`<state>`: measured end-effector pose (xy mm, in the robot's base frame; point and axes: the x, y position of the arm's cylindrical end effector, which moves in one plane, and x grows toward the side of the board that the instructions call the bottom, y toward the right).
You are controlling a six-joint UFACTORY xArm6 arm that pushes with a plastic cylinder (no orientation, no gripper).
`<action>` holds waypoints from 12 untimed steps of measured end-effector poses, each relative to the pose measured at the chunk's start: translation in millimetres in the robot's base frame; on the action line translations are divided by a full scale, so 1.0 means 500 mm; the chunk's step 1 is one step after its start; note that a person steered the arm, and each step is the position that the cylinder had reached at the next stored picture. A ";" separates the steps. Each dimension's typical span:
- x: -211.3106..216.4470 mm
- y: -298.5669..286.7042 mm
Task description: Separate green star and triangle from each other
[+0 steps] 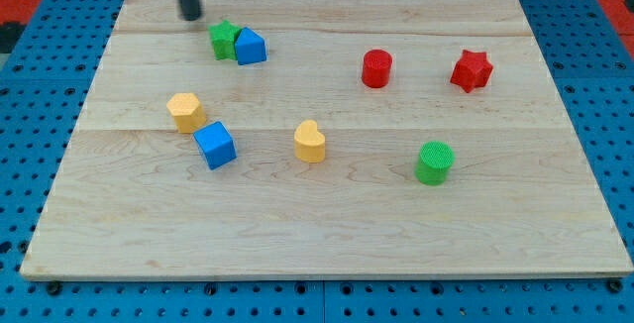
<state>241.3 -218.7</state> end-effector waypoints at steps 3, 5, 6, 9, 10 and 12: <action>0.114 0.323; 0.033 0.122; 0.108 0.006; 0.194 0.399; 0.227 0.402; 0.269 0.182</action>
<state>375.7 -127.7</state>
